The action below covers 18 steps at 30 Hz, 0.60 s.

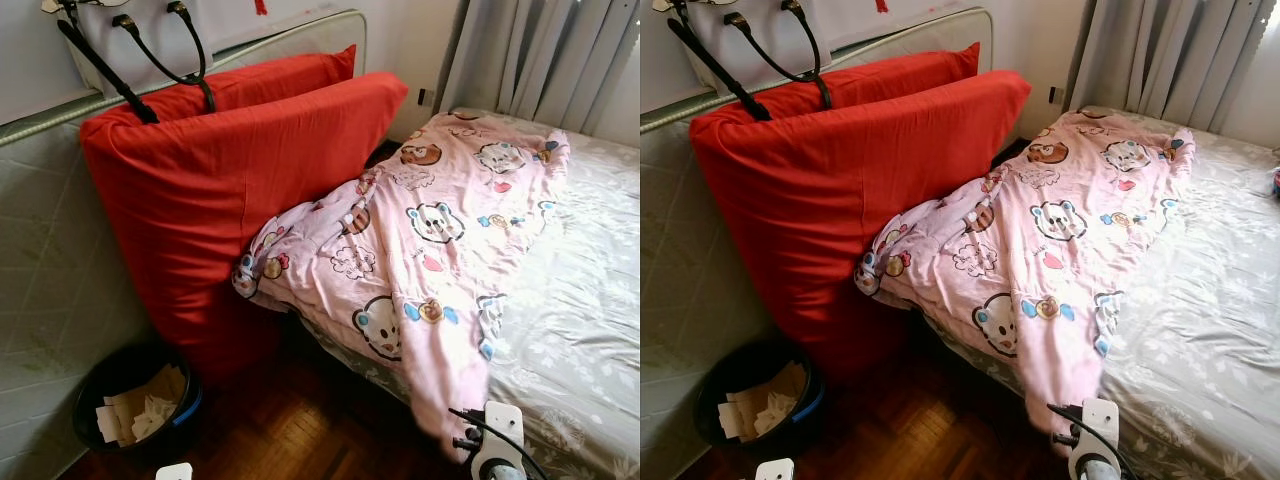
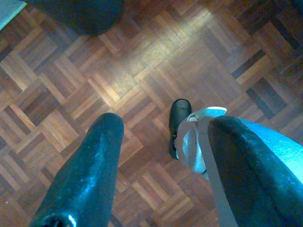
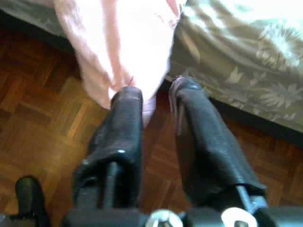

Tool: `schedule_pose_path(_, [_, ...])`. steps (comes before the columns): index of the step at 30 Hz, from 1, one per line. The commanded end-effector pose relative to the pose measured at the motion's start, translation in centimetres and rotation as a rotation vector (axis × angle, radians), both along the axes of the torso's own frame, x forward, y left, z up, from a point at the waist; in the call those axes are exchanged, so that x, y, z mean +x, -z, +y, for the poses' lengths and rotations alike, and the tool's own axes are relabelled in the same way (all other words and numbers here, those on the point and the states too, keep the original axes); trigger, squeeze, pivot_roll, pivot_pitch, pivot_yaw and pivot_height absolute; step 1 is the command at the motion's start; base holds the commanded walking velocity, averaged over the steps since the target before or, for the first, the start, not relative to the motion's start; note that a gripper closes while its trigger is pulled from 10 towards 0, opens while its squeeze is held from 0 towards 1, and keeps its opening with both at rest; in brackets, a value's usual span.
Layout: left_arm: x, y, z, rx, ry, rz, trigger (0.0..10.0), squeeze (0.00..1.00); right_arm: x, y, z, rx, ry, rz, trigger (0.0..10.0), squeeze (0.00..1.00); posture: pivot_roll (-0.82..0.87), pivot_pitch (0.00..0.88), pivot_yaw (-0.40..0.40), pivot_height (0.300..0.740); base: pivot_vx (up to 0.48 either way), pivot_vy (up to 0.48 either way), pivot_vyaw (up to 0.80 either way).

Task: Clean up the room

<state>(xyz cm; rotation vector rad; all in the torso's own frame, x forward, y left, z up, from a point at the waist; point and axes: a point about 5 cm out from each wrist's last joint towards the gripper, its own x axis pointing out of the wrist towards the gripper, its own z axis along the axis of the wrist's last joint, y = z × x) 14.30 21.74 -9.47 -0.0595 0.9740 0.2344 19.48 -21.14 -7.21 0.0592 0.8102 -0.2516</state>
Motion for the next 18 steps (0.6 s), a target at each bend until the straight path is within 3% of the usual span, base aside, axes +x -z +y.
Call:
schedule_pose_path(1, [-0.3, 0.0, 0.3, 0.014, 0.017, 0.014, 10.0, 0.00, -0.5, 0.4, 0.4, 0.003, -0.027, 0.035, 10.0, 0.77, -0.07, 0.000, 0.003, 0.740, 0.000, 0.000, 0.00])
schedule_pose_path(2, [-0.3, 0.1, 0.3, 0.015, 0.020, 0.015, 10.0, 0.00, -0.7, 0.5, 0.4, 0.001, -0.041, 0.048, 10.0, 0.69, -0.07, 0.000, 0.005, 0.740, 0.000, 0.000, 0.00])
schedule_pose_path(3, [-0.3, 0.1, 0.3, 0.015, 0.021, 0.016, 10.0, 0.00, -0.9, 0.6, 0.4, 0.006, -0.042, 0.053, 10.0, 0.27, -0.07, 0.000, 0.005, 0.740, 0.000, 0.000, 0.00])
schedule_pose_path(5, [-0.3, 0.1, 0.3, 0.015, 0.021, 0.016, 10.0, 0.00, -0.9, 0.6, 0.4, 0.009, -0.041, 0.054, 10.0, 0.27, -0.07, 0.000, 0.005, 0.740, 0.000, 0.000, 0.00])
schedule_pose_path(6, [-0.3, 0.1, 0.3, 0.015, 0.022, 0.017, 10.0, 0.00, -1.0, 0.7, 0.5, 0.015, -0.046, 0.056, 10.0, 0.00, -0.07, 0.000, 0.006, 0.740, 0.000, 0.000, 0.00])
schedule_pose_path(18, [-0.3, 0.1, 0.2, 0.011, 0.029, 0.017, 10.0, 0.00, -1.6, 1.1, 0.9, 0.009, -0.128, 0.095, 10.0, 0.00, -0.07, 0.000, 0.001, 0.740, 0.000, 0.000, 0.00])
